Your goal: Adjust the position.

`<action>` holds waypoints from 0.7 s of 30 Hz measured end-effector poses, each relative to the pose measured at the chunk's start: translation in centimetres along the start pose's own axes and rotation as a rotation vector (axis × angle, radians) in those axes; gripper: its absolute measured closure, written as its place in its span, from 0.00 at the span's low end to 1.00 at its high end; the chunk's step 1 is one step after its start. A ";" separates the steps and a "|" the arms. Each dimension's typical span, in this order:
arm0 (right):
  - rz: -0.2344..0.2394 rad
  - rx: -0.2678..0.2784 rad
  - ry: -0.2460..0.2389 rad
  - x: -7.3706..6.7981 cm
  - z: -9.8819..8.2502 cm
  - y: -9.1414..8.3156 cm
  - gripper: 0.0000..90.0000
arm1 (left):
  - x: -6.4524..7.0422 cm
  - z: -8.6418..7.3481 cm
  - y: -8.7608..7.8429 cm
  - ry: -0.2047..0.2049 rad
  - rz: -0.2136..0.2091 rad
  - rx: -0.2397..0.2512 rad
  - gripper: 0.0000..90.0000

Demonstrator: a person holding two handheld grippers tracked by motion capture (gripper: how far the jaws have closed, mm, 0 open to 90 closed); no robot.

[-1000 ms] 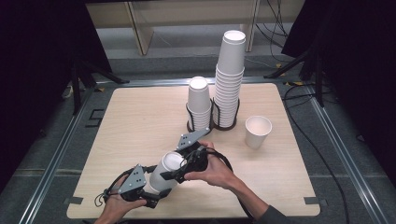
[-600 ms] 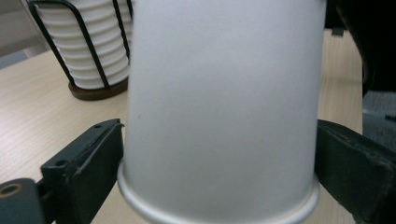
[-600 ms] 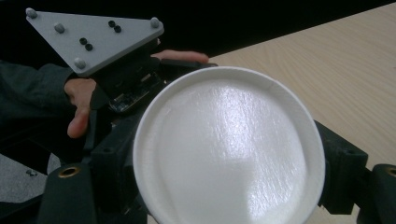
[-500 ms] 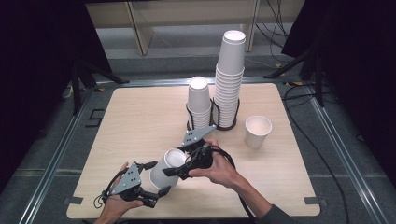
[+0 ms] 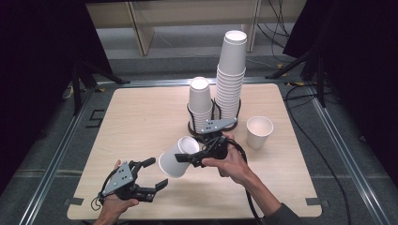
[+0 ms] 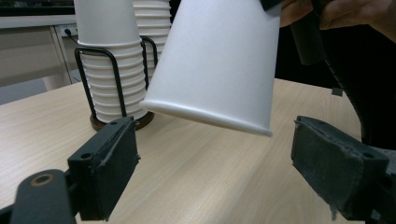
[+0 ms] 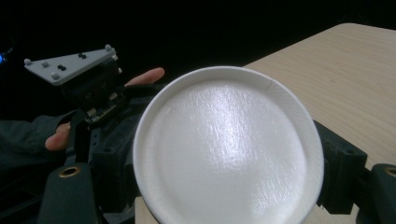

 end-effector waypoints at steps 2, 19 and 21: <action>0.008 0.013 0.003 0.1 0.0 0.0 0.27 | 0.0 0.0 0.0 -0.005 0.005 0.005 0.16; 0.140 0.068 0.000 -0.9 0.1 0.9 0.27 | 0.3 0.3 0.4 -0.026 -0.001 0.022 0.09; 0.134 0.056 0.001 -1.1 0.1 1.0 0.27 | 0.3 0.3 0.5 -0.023 0.005 0.024 0.05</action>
Point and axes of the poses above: each handheld gripper's, and its own axes: y roughly forward along the jaws, z roughly out of its top, x roughly to its right, the point moved 4 cm from there along y, roughly forward along the jaws, and after that the axes turned 1 degree about x, right-handed, at the moved point
